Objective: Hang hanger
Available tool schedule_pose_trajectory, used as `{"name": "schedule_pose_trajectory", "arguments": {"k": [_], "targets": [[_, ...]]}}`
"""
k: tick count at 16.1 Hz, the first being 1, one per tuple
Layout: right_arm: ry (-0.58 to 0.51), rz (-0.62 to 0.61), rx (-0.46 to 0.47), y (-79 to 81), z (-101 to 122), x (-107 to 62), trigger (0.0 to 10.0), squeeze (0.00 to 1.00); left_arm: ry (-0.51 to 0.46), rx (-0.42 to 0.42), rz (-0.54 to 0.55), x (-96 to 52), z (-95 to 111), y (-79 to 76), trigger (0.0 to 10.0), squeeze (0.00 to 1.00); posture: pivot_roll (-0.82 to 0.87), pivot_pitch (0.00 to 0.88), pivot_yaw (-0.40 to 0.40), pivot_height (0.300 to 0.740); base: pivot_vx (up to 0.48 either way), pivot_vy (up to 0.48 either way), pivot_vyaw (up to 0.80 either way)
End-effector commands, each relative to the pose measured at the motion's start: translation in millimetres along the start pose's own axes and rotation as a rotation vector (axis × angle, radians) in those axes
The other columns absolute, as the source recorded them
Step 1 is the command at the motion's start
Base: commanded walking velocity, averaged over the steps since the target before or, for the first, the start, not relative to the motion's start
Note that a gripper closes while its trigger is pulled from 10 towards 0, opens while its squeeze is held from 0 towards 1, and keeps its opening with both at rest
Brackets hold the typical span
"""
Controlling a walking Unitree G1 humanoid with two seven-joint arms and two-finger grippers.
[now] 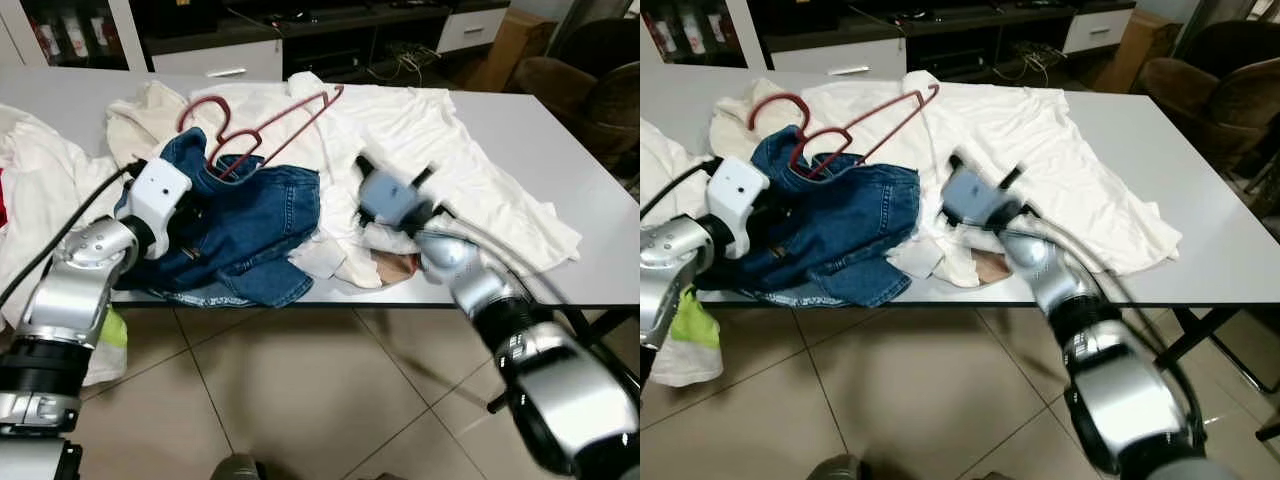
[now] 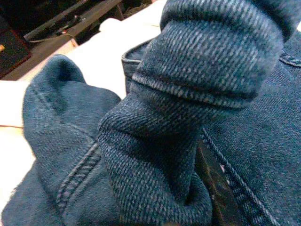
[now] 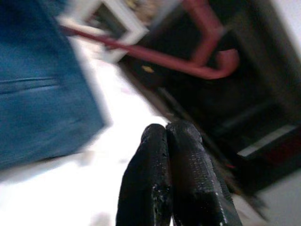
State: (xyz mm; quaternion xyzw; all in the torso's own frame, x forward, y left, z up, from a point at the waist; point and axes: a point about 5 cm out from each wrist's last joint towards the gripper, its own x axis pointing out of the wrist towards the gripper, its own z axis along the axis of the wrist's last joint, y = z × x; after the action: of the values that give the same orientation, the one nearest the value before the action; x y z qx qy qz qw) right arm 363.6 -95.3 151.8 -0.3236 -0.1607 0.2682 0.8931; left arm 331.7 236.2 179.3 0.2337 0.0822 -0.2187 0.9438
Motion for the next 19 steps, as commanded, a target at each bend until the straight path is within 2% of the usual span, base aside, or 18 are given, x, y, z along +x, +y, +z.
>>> {"name": "schedule_pose_trajectory", "arguments": {"k": [1,2,3,5,6,9,11,13,16,19], "targets": [[-0.028,0.012,0.011,-4.9,4,-0.5,10.0,1.0,-0.009,0.023,0.007,-2.5,4,6.3,2.2,0.0,0.15,0.0,-0.056,0.74,0.0,0.0,0.0],[-0.033,0.019,0.02,-4.9,4,-1.2,10.0,1.0,-0.01,0.031,-0.002,-3.6,4,6.2,2.2,0.0,0.15,0.0,-0.059,0.74,0.0,0.0,0.0],[-0.056,0.076,0.042,-4.4,6,-2.2,10.0,1.0,0.017,0.132,-0.119,-15.2,-2,1.1,9.7,0.0,0.15,0.0,-0.064,0.74,0.0,0.0,0.0],[-0.058,0.101,0.043,-4.3,6,-2.4,10.0,1.0,0.025,0.151,-0.153,-19.3,-5,-0.1,10.0,0.0,0.15,0.0,-0.064,0.74,0.0,0.0,0.0],[-0.059,0.134,0.055,-3.7,6,-2.5,10.0,0.0,0.034,0.169,-0.169,-24.3,-5,2.5,10.0,0.0,0.16,0.0,-0.068,0.74,0.0,0.0,0.0],[-0.082,0.221,0.111,0.5,8,-4.8,10.0,0.0,0.05,0.2,-0.125,-32.7,-4,18.3,10.0,0.0,0.16,0.0,-0.07,0.74,0.0,0.0,0.0],[-0.063,0.341,0.127,16.1,3,-11.2,10.0,0.0,0.042,0.214,-0.066,-37.2,0,32.8,10.0,0.0,0.17,0.0,-0.072,0.74,0.0,0.0,0.0],[-0.058,0.364,0.119,20.2,1,-13.0,10.0,0.0,0.042,0.22,-0.055,-40.7,2,39.1,10.0,0.0,0.17,0.0,-0.071,0.74,0.0,0.0,0.0],[-0.082,0.394,0.152,17.7,6,-10.0,10.0,0.0,0.051,0.238,-0.077,-47.5,1,44.5,10.0,0.0,0.16,0.0,-0.069,0.74,0.0,0.0,0.0],[-0.116,0.423,0.211,16.3,16,-3.2,10.0,0.0,0.063,0.235,-0.121,-51.3,-4,42.2,10.0,0.0,0.17,0.0,-0.071,0.74,0.0,0.0,0.0]]}}
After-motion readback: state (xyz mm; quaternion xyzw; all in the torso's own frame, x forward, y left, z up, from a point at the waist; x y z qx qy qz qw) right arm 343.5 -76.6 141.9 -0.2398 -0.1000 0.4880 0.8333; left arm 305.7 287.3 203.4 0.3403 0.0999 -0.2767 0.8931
